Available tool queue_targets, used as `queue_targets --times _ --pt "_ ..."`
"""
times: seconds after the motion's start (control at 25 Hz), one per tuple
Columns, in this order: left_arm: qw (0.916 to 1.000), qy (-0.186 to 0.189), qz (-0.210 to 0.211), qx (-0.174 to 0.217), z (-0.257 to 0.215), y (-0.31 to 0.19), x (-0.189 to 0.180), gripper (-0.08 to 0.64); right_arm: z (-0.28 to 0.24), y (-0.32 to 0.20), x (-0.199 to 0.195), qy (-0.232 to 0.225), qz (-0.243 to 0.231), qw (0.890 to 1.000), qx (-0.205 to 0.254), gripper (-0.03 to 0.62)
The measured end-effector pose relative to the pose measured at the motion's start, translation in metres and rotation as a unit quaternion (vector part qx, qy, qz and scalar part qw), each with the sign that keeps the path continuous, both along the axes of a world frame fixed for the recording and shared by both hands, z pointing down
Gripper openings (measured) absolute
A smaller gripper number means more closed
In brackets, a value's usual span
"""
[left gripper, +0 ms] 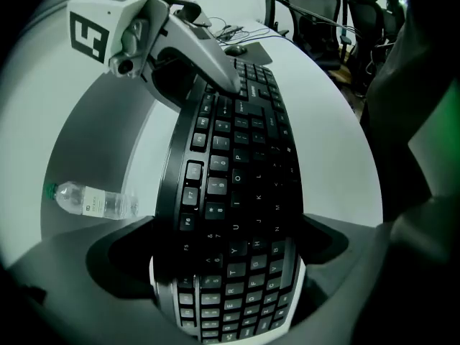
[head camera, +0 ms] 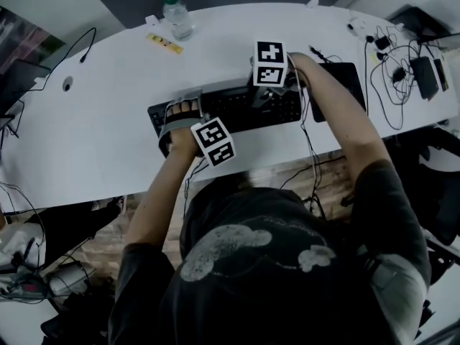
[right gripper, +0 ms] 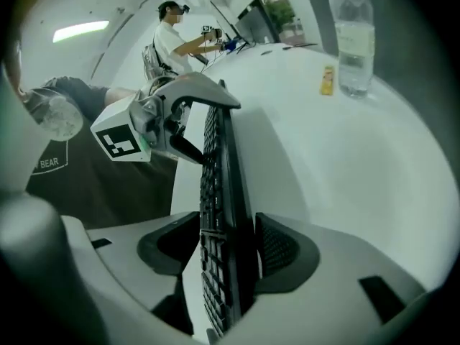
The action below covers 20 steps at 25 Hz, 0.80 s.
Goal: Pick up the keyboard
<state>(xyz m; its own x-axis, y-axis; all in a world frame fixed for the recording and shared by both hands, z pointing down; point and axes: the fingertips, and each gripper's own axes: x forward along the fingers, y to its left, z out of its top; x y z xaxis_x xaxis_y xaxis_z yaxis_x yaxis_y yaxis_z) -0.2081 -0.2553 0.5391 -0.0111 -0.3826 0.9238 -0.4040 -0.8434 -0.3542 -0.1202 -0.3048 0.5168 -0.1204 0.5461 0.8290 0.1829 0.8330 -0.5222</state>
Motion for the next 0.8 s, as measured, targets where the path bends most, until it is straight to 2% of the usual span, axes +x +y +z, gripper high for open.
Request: queue_targets --times 0.16,0.32,0.4,0.56,0.68,0.8 --pt "1.0 -0.001 0.001 0.009 -0.002 0.0 -0.001 0.586 0.011 0.015 0.002 0.038 -0.042 0.998 -0.033 0.165" --pt "0.9996 -0.004 0.002 0.028 -0.004 0.001 0.001 0.586 0.011 0.028 0.007 0.072 -0.054 0.992 -0.092 0.093" --pt "0.9992 -0.005 0.003 0.039 -0.006 0.001 0.0 0.586 0.008 0.029 0.007 0.072 -0.054 0.99 -0.107 0.066" --pt "0.9985 0.007 0.01 0.054 -0.011 0.004 0.003 0.586 0.004 0.034 0.009 0.065 -0.047 0.989 -0.127 0.057" --pt "0.9982 0.006 0.012 0.059 -0.015 0.006 0.005 0.585 0.001 0.038 0.011 0.054 -0.04 0.99 -0.127 0.055" --pt "0.9971 0.004 -0.004 0.076 -0.024 0.008 0.003 0.584 -0.006 0.042 0.013 0.034 -0.023 0.991 -0.129 0.055"
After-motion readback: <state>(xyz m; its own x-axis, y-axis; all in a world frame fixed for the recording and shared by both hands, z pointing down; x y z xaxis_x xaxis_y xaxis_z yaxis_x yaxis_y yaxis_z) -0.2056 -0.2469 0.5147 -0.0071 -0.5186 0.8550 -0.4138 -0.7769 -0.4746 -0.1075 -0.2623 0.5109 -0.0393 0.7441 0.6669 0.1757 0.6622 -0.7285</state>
